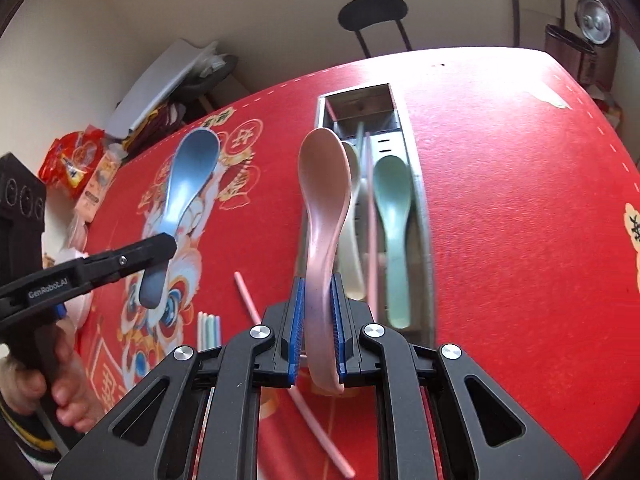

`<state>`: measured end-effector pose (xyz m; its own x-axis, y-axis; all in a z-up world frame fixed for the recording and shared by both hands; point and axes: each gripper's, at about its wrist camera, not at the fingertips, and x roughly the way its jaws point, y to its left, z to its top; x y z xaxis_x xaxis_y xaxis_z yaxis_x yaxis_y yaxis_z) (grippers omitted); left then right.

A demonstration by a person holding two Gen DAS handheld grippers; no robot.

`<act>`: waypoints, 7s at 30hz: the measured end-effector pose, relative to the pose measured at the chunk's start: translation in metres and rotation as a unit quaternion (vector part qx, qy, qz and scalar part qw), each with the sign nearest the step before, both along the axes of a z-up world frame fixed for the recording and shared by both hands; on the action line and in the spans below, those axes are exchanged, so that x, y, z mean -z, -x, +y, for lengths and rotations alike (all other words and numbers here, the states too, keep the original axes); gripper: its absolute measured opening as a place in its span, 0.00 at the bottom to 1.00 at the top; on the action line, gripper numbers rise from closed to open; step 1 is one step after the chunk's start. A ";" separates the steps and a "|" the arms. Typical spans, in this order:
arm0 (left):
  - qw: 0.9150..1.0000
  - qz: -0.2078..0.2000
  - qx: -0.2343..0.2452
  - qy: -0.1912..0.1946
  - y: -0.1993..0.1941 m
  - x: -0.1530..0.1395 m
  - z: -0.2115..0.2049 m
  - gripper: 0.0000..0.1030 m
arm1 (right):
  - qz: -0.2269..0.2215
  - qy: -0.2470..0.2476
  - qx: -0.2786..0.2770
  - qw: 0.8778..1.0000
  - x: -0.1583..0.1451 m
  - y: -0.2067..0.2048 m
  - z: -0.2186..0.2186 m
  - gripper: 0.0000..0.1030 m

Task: Organize utensils
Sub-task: 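Carry the pink and blue spoons to the caddy and lower them in, then open both tools and move them back over the remaining chopsticks, then grasp the pink chopstick with the right tool while the left tool grasps a white chopstick, then lift both chopsticks and carry them into the steel caddy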

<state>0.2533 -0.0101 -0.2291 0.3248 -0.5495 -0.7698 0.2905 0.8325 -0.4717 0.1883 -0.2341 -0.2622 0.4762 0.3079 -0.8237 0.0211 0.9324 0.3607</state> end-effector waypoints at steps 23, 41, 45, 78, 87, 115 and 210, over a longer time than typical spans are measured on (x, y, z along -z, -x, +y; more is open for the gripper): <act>0.997 0.079 0.009 -0.007 -0.087 0.059 -0.107 0.07 | 0.049 0.008 0.030 0.998 0.036 -0.034 -0.024 0.13; 0.998 -0.021 0.004 -0.062 -0.045 0.008 -0.029 0.79 | 0.013 0.009 0.052 0.999 0.004 0.007 -0.029 0.41; 0.995 -0.032 -0.004 -0.093 -0.018 0.009 0.004 0.94 | -0.006 0.007 0.038 0.999 -0.003 0.028 -0.024 0.54; 0.974 0.036 -0.055 -0.219 0.121 0.098 0.058 0.94 | 0.035 0.117 -0.066 0.990 0.051 0.070 0.038 0.87; 0.966 0.041 -0.047 -0.251 0.127 0.101 0.051 0.94 | 0.037 0.110 -0.062 0.991 0.051 0.070 0.031 0.87; 0.974 0.019 -0.020 -0.223 0.110 0.090 0.052 0.07 | 0.048 0.073 -0.132 0.987 0.056 0.056 0.047 0.33; 0.999 0.020 -0.041 -0.002 0.031 0.011 -0.004 0.05 | 0.011 -0.017 0.013 1.000 -0.002 0.024 -0.017 0.06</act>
